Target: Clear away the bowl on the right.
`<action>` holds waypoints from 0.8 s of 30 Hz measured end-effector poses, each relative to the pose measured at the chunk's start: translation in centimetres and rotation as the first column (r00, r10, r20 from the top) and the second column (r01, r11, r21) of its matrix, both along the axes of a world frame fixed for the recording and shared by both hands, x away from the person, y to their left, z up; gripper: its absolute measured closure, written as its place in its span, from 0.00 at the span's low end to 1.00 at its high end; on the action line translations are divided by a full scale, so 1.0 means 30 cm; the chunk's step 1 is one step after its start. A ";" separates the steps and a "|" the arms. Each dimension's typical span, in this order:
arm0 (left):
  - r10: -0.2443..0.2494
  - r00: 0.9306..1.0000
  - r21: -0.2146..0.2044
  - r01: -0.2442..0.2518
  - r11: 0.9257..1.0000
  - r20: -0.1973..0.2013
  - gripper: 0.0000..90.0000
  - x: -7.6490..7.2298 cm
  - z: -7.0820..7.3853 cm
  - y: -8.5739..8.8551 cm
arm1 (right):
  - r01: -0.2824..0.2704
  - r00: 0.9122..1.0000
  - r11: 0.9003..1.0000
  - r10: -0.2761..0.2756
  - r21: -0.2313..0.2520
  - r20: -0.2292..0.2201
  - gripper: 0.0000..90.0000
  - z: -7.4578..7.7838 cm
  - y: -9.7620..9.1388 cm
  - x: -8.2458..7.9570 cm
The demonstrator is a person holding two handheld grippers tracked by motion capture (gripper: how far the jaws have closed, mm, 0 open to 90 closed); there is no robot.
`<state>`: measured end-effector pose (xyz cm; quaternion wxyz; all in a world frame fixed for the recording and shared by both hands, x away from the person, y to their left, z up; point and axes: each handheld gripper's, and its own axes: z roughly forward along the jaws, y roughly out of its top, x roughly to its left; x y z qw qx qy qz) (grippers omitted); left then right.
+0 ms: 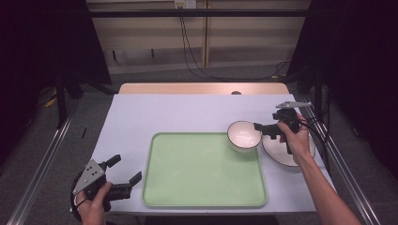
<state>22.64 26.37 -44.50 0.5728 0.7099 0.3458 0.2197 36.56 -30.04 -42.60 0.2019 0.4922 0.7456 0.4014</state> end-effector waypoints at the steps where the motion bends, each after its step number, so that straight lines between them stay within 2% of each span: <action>1: -0.003 1.000 0.001 0.003 1.000 -0.001 0.02 0.000 0.000 -0.001 | 0.010 1.000 1.000 -0.010 -0.002 0.028 0.02 0.005 -0.004 -0.014; 6: 0.002 1.000 -0.004 -0.002 1.000 -0.004 0.02 -0.003 -0.001 -0.001 | -0.001 0.999 1.000 0.001 -0.008 0.044 0.02 0.007 0.001 -0.047; 8: 0.004 1.000 -0.001 -0.004 1.000 -0.002 0.02 -0.002 -0.001 0.000 | -0.006 0.999 1.000 0.005 0.015 0.035 0.02 0.008 0.000 -0.064; 10: 0.004 1.000 -0.001 -0.004 1.000 -0.003 0.02 -0.001 -0.001 -0.002 | 0.000 0.999 1.000 0.000 0.008 0.033 0.02 0.010 0.000 -0.071; 11: 0.003 1.000 -0.001 -0.003 1.000 -0.004 0.02 -0.001 -0.001 -0.003 | 0.015 0.998 1.000 -0.015 0.002 0.054 0.02 0.014 -0.002 -0.087; 13: -0.001 1.000 0.002 0.001 1.000 -0.001 0.02 0.000 -0.001 -0.003 | 0.022 0.998 1.000 -0.022 0.001 0.056 0.02 0.017 -0.005 -0.093; 15: -0.002 1.000 -0.003 0.002 1.000 -0.003 0.02 0.000 -0.002 -0.005 | 0.036 0.996 0.999 -0.035 -0.011 0.079 0.02 0.024 -0.012 -0.116; 18: 0.004 1.000 0.000 -0.004 1.000 -0.005 0.02 0.001 -0.002 -0.004 | 0.037 0.996 0.999 -0.036 -0.006 0.083 0.03 0.025 -0.016 -0.131; 24: 0.004 1.000 0.005 -0.004 1.000 -0.007 0.02 0.001 -0.002 -0.004 | 0.056 0.994 0.998 -0.057 0.009 0.092 0.03 0.021 -0.032 -0.197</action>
